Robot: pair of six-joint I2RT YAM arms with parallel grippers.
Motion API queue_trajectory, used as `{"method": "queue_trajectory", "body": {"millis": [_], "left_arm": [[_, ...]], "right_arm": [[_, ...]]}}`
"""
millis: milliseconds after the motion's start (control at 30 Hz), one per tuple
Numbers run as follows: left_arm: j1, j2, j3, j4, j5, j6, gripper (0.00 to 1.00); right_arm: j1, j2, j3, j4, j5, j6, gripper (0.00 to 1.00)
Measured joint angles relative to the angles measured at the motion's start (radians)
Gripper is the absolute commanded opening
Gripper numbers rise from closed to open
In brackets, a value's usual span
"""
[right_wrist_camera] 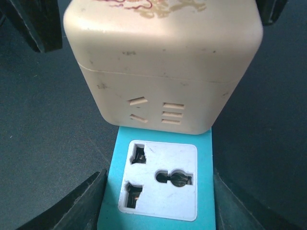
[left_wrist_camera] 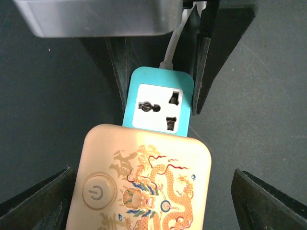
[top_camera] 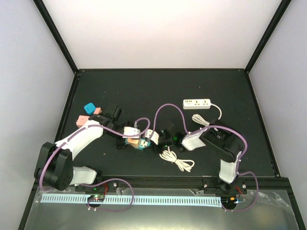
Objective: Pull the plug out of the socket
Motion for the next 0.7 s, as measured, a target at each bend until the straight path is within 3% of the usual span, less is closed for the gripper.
{"method": "queue_trajectory", "body": {"millis": [400,700], "left_arm": [[-0.007,0.010,0.001,0.017,-0.010,-0.033,0.46],[-0.007,-0.023,0.008,-0.025,-0.025,-0.046,0.35]], "right_arm": [[0.000,0.008,0.009,-0.004,-0.013,-0.019,0.10],[0.002,0.029,0.051,-0.042,-0.036,-0.027,0.01]]}}
